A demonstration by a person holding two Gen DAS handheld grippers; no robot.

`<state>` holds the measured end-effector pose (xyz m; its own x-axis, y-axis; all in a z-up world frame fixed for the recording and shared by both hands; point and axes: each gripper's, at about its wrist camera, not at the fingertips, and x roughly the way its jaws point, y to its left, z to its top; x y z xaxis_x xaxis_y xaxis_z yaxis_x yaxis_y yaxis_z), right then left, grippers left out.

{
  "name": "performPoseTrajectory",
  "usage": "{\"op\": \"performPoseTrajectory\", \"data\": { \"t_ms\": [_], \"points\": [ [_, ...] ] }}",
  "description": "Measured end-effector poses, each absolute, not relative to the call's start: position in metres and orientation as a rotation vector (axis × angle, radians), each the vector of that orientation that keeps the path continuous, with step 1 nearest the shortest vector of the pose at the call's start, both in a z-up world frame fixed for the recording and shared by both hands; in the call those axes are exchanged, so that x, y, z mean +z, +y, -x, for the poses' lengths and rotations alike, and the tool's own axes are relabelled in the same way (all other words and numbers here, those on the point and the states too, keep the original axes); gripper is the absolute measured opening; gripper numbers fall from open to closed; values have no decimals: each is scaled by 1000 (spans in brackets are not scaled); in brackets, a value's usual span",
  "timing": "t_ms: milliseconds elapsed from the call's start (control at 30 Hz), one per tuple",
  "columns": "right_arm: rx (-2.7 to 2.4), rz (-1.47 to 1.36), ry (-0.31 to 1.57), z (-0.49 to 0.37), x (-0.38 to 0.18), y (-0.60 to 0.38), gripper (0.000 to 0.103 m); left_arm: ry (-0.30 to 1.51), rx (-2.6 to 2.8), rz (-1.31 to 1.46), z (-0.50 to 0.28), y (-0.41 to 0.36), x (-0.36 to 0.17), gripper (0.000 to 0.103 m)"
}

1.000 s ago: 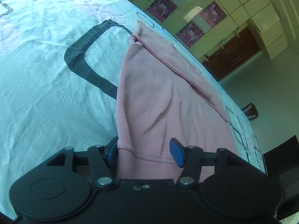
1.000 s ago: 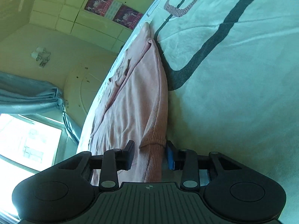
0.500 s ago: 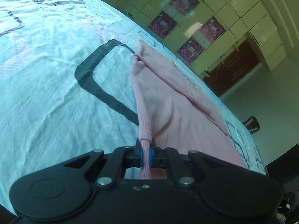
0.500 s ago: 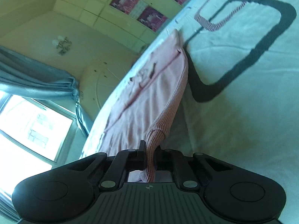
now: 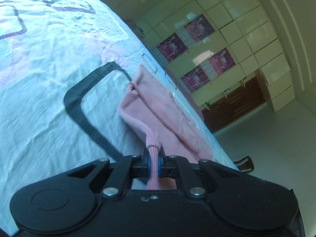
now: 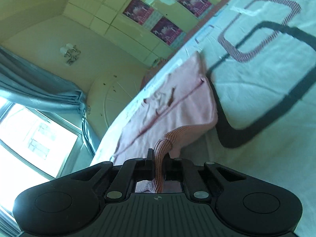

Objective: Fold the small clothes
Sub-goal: 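Grasp the hem with the left gripper while the right gripper grasps the hem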

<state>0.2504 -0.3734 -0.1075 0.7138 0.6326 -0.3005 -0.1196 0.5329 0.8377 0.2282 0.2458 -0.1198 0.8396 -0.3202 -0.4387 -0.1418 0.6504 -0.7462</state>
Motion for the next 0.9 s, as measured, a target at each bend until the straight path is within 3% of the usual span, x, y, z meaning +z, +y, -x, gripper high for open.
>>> {"op": "performPoseTrajectory", "data": {
  "t_ms": [200, 367, 633, 833, 900],
  "points": [
    [469, -968, 573, -334, -57, -369, 6, 479, -137, 955, -312, 250, -80, 5],
    [379, -931, 624, -426, -45, -358, 6, 486, -148, 965, -408, 257, -80, 5],
    [229, -915, 831, -568, -105, -343, 7, 664, -86, 936, -552, 263, -137, 5],
    [174, -925, 933, -628, -161, -335, 7, 771, -103, 893, -615, 268, -179, 6],
    [186, -940, 927, -640, -172, -338, 7, 762, -111, 863, -623, 268, -179, 23]
  ]
}}
